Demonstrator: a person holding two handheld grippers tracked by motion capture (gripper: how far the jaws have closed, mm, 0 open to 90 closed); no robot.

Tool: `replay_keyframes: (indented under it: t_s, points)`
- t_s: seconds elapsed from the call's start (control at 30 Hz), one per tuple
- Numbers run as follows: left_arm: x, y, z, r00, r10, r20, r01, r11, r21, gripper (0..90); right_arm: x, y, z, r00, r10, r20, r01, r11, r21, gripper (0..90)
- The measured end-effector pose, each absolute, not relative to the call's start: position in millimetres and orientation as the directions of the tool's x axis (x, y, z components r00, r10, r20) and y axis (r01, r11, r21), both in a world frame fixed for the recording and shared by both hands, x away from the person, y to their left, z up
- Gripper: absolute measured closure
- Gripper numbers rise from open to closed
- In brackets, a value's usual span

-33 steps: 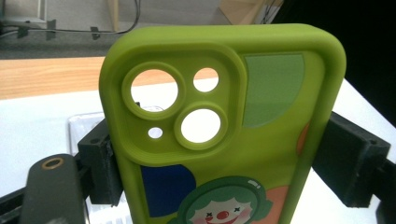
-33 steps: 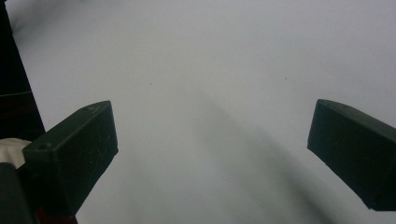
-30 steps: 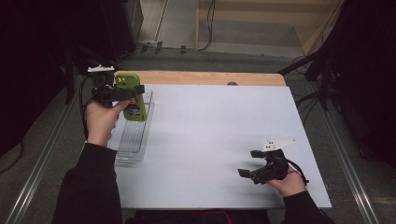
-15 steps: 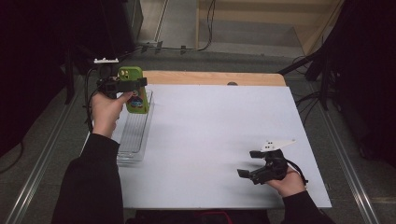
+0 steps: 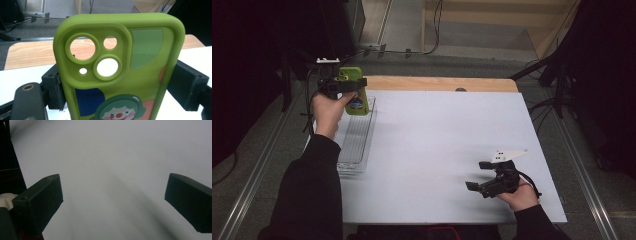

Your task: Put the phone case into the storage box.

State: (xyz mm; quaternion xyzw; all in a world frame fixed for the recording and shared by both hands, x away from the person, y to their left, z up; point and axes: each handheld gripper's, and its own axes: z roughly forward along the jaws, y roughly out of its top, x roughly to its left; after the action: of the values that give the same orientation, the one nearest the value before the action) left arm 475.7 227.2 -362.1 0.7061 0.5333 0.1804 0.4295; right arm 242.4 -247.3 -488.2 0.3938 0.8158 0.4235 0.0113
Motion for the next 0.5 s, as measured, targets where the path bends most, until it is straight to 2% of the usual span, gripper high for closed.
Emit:
replay_keyframes:
  t_s: [0.5]
  points:
    - [497.9, 223.8, -381.1, 0.346, 0.922, -0.173, 0.611, -0.081, 0.787, 16.9, 242.1, -249.4, -486.6, -0.691, 0.647, 0.322, 0.627, 0.316, 0.712, 0.3]
